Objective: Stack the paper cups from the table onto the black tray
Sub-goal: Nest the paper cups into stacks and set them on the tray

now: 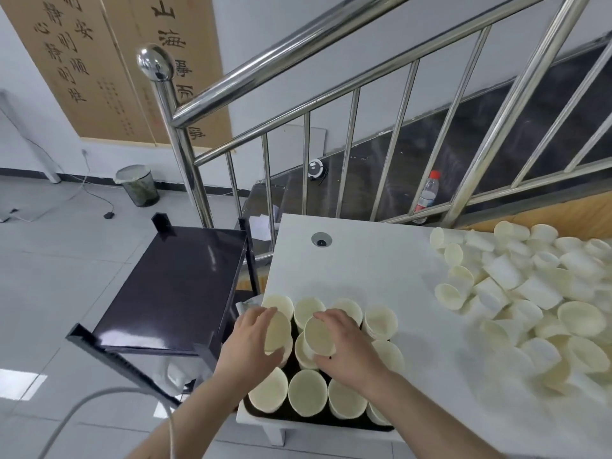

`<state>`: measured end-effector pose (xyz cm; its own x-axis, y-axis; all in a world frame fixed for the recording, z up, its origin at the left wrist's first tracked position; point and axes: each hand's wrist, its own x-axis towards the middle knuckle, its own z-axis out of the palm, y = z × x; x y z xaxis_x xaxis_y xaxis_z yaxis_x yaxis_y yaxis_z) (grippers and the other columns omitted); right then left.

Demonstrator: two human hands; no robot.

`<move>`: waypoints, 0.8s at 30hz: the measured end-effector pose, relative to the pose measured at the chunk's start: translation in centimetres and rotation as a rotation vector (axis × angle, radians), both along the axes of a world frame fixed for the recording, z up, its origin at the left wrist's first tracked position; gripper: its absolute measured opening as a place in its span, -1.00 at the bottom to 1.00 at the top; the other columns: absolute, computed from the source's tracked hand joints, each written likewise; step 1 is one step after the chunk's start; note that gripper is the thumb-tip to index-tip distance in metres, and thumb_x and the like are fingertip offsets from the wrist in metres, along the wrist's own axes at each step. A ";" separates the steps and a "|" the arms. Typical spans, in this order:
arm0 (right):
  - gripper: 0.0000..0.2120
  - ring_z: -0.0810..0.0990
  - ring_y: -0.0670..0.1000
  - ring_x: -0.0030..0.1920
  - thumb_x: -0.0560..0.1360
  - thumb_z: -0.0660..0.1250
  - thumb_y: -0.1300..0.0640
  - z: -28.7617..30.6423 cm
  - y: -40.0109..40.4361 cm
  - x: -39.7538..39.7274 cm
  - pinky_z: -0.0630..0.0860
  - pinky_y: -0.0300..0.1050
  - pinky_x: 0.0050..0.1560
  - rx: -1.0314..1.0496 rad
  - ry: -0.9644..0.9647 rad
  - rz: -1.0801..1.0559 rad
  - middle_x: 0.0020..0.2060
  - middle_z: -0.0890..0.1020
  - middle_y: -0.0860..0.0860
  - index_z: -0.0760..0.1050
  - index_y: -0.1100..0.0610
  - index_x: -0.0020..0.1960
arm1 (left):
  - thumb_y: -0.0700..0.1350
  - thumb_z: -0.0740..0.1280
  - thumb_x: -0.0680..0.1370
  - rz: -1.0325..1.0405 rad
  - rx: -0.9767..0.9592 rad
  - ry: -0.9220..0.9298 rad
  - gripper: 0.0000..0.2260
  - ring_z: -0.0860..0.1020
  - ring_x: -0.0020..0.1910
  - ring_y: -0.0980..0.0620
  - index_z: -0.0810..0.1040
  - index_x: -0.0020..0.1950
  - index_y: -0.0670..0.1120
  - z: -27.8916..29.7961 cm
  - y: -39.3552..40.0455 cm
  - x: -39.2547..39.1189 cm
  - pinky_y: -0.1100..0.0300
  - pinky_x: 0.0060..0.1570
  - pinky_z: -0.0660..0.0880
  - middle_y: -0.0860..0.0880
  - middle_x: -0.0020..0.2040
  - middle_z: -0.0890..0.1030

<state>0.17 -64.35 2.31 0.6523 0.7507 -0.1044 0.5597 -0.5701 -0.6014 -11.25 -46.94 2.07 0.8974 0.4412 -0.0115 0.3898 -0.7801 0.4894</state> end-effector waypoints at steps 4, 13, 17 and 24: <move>-0.38 0.29 -0.11 0.38 0.45 0.36 0.02 -0.8 0.8 -0.1 0.42 -0.09 0.27 -0.035 -0.006 -0.014 0.38 0.26 -0.17 0.23 -0.07 0.47 | 0.02 0.39 0.46 -0.040 0.014 0.049 -0.35 0.24 0.39 0.04 0.20 0.50 0.05 -1.1 0.7 0.1 0.19 0.08 0.49 0.10 0.43 0.25; -0.35 0.30 -0.07 0.37 0.44 0.37 -0.07 -2.1 1.2 -0.2 0.39 -0.12 0.27 -0.152 -0.028 -0.007 0.38 0.27 -0.13 0.24 -0.04 0.47 | 0.15 0.35 0.48 -0.090 0.014 0.109 -0.40 0.21 0.42 0.06 0.23 0.47 0.09 -2.2 0.9 0.7 0.20 0.15 0.46 0.12 0.44 0.23; -0.39 0.33 -0.06 0.34 0.46 0.37 -0.04 -2.5 1.3 -0.4 0.38 -0.16 0.24 -0.186 -0.039 -0.006 0.36 0.30 -0.12 0.28 -0.01 0.45 | 0.13 0.35 0.49 -0.096 0.038 0.131 -0.43 0.24 0.39 0.07 0.26 0.46 0.09 -2.5 0.9 0.8 0.22 0.10 0.47 0.12 0.41 0.26; -0.44 0.31 -0.04 0.34 0.49 0.36 -0.01 -2.7 1.7 -0.7 0.39 -0.17 0.16 -0.208 -0.057 0.001 0.35 0.32 -0.10 0.29 0.02 0.43 | 0.08 0.36 0.48 -0.094 0.028 0.142 -0.51 0.30 0.32 0.08 0.32 0.38 0.11 -3.0 0.9 0.7 0.20 0.06 0.49 0.12 0.35 0.30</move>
<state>-0.50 -62.66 -0.36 0.6607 0.7177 -0.2199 0.5903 -0.6777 -0.4385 -10.56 -46.00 -0.97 0.9249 0.3575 -0.1297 0.3782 -0.8288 0.4125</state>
